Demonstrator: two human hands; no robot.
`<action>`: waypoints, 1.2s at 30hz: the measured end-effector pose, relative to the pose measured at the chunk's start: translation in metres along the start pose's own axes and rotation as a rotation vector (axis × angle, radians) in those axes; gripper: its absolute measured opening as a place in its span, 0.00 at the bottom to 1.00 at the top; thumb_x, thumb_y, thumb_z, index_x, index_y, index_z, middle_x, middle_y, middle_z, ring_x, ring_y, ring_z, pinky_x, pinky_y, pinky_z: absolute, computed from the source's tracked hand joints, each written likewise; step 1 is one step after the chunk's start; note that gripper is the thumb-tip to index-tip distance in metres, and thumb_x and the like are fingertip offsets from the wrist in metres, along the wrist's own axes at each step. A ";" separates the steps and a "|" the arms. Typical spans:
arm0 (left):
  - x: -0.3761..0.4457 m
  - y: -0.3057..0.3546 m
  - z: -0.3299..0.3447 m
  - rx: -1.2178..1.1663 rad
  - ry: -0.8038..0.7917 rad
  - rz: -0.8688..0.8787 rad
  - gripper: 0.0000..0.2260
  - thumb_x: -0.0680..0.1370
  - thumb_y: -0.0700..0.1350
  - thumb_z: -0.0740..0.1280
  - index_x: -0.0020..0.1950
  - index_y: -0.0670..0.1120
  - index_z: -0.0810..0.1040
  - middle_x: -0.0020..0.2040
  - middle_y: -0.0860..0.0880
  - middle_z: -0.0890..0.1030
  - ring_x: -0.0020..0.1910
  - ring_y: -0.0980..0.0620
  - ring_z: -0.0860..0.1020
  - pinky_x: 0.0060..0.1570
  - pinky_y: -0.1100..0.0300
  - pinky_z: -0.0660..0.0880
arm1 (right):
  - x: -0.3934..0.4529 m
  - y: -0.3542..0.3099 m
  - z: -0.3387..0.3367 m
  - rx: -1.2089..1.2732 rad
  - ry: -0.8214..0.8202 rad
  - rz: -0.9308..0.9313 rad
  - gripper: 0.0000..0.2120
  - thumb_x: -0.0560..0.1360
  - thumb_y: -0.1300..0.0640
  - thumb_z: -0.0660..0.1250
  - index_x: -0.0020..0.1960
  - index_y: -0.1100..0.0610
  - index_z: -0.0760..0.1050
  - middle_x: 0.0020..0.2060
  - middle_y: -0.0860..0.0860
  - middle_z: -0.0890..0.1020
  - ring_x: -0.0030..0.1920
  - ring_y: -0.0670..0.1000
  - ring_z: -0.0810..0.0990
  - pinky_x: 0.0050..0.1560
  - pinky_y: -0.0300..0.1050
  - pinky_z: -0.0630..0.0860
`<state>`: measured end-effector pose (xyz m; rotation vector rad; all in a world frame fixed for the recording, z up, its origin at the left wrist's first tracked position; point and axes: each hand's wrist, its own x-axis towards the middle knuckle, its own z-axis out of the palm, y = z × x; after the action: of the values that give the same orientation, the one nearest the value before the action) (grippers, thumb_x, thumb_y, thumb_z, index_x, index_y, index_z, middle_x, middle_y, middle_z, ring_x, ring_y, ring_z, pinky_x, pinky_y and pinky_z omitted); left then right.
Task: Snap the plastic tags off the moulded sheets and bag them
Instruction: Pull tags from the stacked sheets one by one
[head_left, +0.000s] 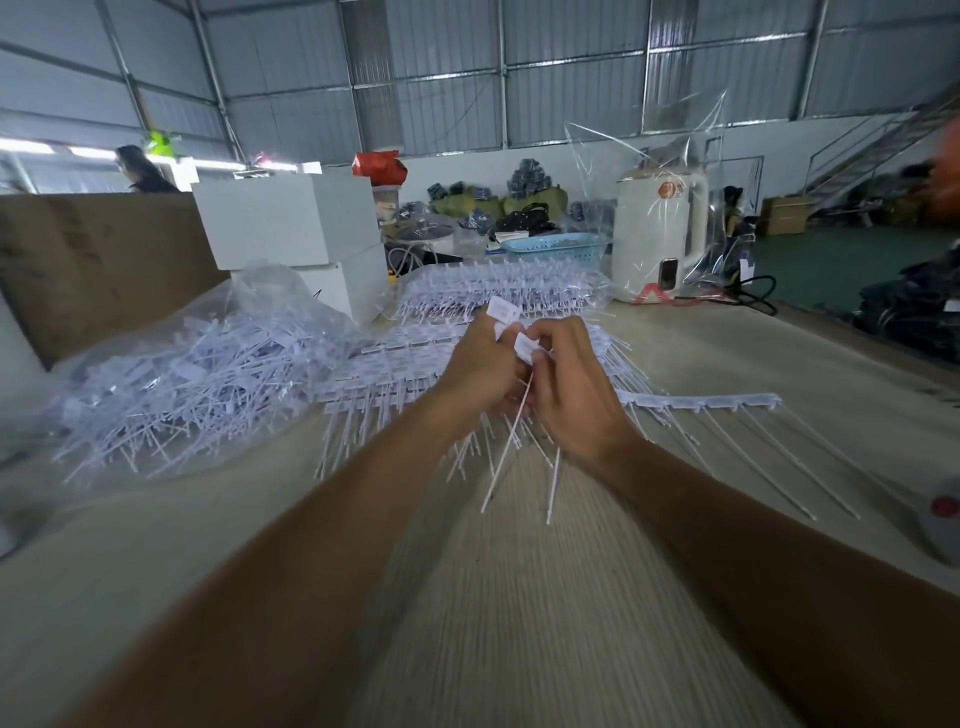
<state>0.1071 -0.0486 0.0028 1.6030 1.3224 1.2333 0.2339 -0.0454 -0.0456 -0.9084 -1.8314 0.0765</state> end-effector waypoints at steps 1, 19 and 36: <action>0.002 0.001 0.006 0.030 0.060 0.022 0.08 0.86 0.47 0.56 0.60 0.46 0.71 0.45 0.38 0.81 0.31 0.44 0.80 0.27 0.55 0.75 | 0.000 0.000 0.000 0.025 0.010 0.019 0.10 0.85 0.58 0.54 0.65 0.56 0.67 0.58 0.52 0.70 0.48 0.50 0.77 0.50 0.51 0.76; 0.009 0.007 -0.011 -0.090 0.067 0.035 0.08 0.85 0.50 0.58 0.47 0.51 0.66 0.34 0.50 0.72 0.20 0.60 0.65 0.22 0.67 0.61 | 0.041 -0.008 -0.022 0.298 -0.038 0.213 0.03 0.81 0.58 0.66 0.54 0.54 0.75 0.47 0.50 0.80 0.44 0.44 0.78 0.43 0.36 0.74; 0.013 -0.002 -0.031 -0.082 -0.002 -0.034 0.16 0.83 0.56 0.64 0.46 0.43 0.74 0.25 0.47 0.74 0.21 0.54 0.63 0.22 0.65 0.60 | 0.036 0.013 -0.040 0.236 -0.345 0.220 0.11 0.79 0.56 0.70 0.43 0.64 0.81 0.35 0.62 0.83 0.31 0.51 0.78 0.34 0.42 0.72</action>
<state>0.0774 -0.0367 0.0127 1.5183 1.2760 1.2493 0.2679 -0.0278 -0.0053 -0.9675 -1.9751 0.6075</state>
